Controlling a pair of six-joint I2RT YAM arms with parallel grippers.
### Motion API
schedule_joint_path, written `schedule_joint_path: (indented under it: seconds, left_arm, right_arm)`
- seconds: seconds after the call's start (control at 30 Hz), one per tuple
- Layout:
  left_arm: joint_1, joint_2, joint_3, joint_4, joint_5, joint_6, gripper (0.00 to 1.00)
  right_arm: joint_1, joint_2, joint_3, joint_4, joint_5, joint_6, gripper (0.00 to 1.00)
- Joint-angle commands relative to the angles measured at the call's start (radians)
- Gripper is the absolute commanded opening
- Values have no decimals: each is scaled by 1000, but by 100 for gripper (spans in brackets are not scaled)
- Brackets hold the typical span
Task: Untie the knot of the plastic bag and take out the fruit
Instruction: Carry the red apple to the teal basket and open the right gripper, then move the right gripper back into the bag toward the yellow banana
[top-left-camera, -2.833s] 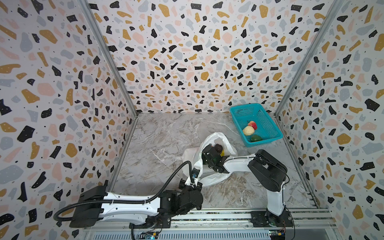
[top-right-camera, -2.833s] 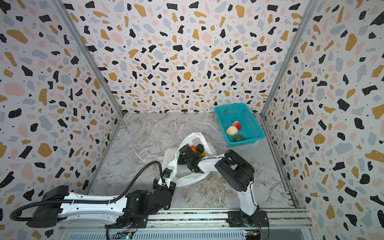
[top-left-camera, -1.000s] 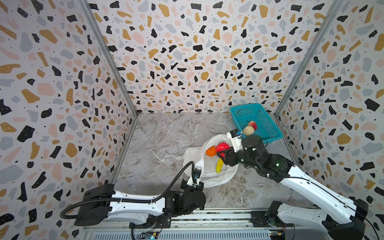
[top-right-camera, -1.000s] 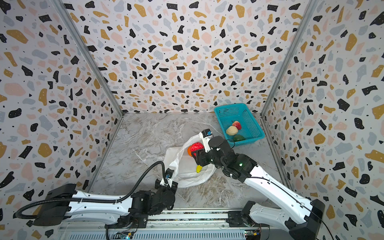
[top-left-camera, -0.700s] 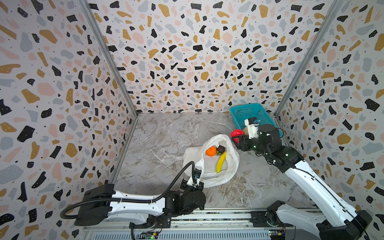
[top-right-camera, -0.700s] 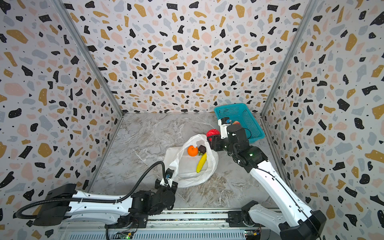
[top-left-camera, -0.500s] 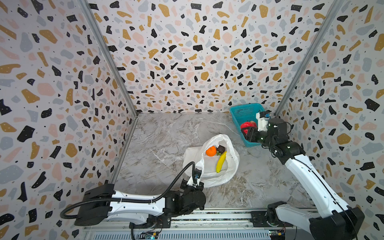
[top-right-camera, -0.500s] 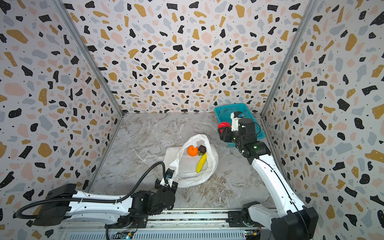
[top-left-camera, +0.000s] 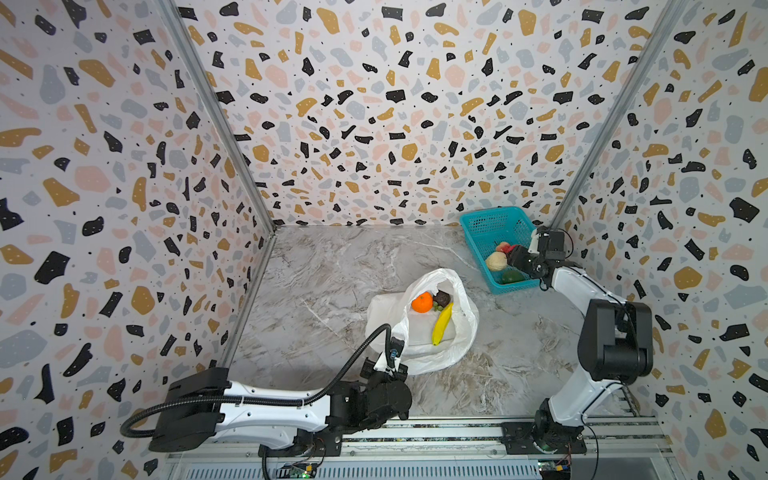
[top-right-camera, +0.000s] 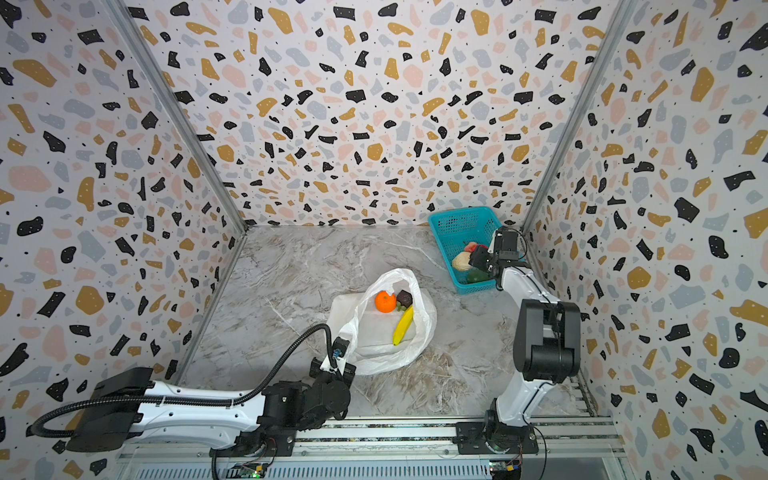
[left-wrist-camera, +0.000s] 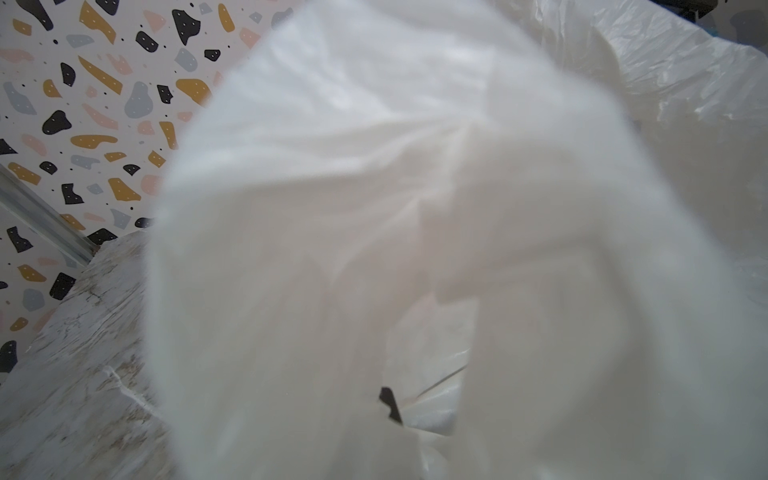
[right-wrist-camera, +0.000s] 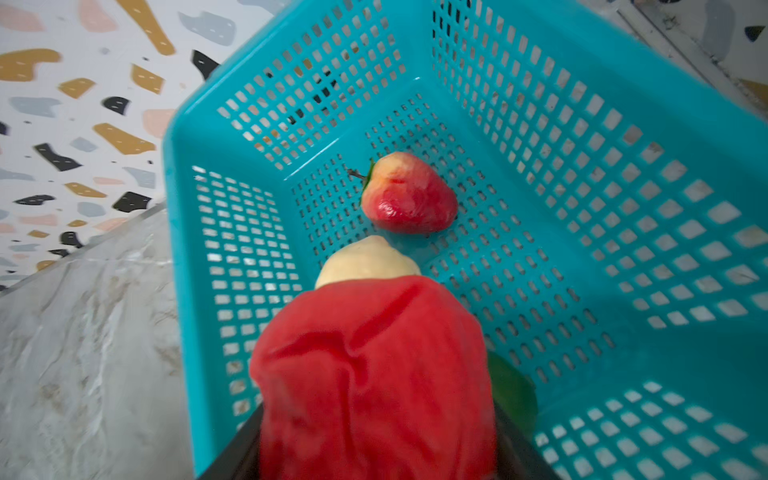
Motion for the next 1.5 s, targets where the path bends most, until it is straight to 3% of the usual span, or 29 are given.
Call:
schedule_joint_path:
  seconds: [0.0, 0.13, 0.23, 0.37, 0.6, 0.8, 1.07, 1.3, 1.47]
  left_arm:
    - [6, -2, 27, 5, -30, 8, 0]
    - [6, 5, 29, -3, -40, 0, 0]
    - [6, 12, 32, -14, -46, -15, 0]
    - [6, 19, 41, -43, -51, -41, 0]
    - [6, 33, 54, -51, -50, -36, 0]
    - [6, 42, 57, -12, -46, -6, 0]
    - [7, 67, 58, 32, -55, 7, 0]
    - [12, 76, 64, 54, -55, 31, 0]
    - [16, 77, 79, 54, -45, 39, 0]
  right_arm:
    - [-18, 66, 126, 36, 36, -30, 53]
    - [-25, 177, 240, -14, 69, -43, 56]
    - [-27, 223, 298, -57, 85, -48, 69]
    - [-27, 214, 299, -72, 114, -48, 82]
    - [-30, 153, 243, -63, 77, -46, 88]
    - [-29, 40, 161, -87, -27, -12, 89]
    - [6, -218, -15, -216, -217, -7, 88]
    - [157, -488, -149, -401, -252, -63, 88]
    - [308, -612, -151, -531, -225, -67, 88]
